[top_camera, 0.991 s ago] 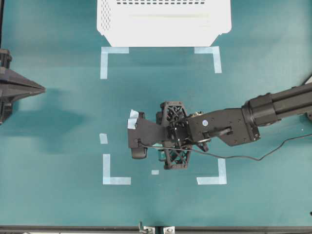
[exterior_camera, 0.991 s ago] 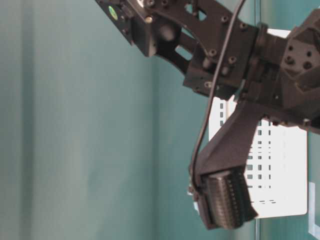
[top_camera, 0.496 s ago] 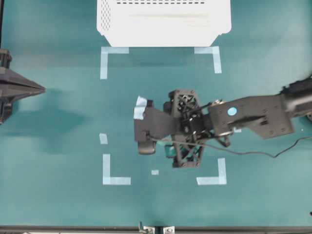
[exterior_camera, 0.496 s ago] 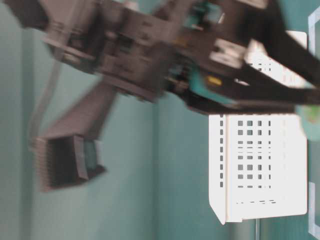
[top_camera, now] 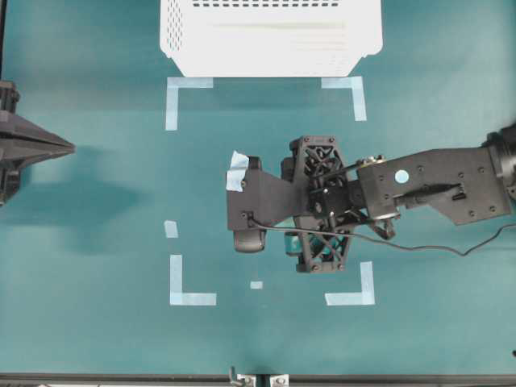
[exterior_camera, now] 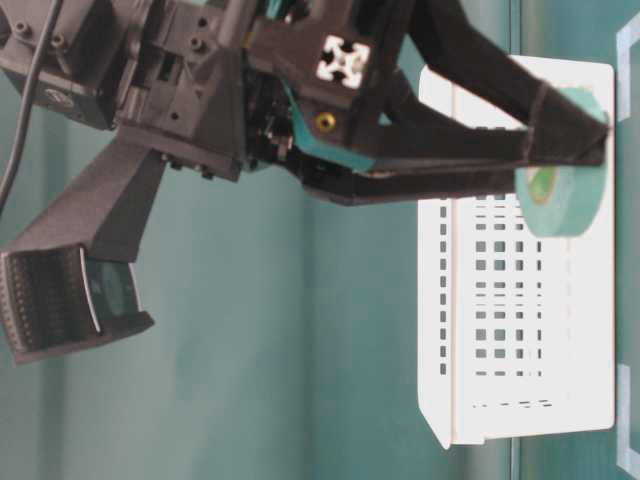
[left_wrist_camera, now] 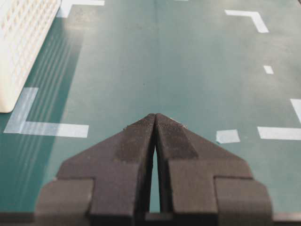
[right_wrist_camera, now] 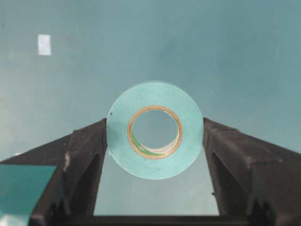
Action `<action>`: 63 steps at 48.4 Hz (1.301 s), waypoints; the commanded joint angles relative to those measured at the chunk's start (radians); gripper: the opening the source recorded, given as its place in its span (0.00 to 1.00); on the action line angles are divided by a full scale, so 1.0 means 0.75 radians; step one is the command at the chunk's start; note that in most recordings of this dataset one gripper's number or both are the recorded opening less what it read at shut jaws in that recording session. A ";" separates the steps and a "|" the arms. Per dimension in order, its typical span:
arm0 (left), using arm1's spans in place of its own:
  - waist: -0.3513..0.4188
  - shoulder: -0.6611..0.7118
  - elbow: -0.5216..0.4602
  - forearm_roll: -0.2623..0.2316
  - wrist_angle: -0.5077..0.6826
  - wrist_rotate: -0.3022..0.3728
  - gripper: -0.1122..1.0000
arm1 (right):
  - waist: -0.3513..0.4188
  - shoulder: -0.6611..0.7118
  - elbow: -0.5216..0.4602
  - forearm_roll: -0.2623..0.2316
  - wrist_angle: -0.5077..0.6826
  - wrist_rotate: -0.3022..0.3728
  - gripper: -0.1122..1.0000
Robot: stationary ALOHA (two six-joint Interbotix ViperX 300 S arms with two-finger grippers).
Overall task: Put the tape into the white basket.
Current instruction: 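Lift the tape roll and carry it toward the white basket, then lower the tape roll into the basket and open the right gripper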
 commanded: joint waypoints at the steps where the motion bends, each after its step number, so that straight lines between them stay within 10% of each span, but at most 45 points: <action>1: 0.000 0.012 -0.022 0.004 -0.006 0.002 0.00 | -0.025 -0.053 -0.029 -0.049 -0.002 0.000 0.71; 16: 0.000 0.010 -0.022 0.004 -0.006 0.002 0.00 | -0.217 -0.133 -0.018 -0.180 0.070 -0.010 0.71; 63: 0.000 0.012 -0.022 0.004 -0.006 0.002 0.00 | -0.816 -0.135 -0.014 -0.186 -0.104 -0.252 0.71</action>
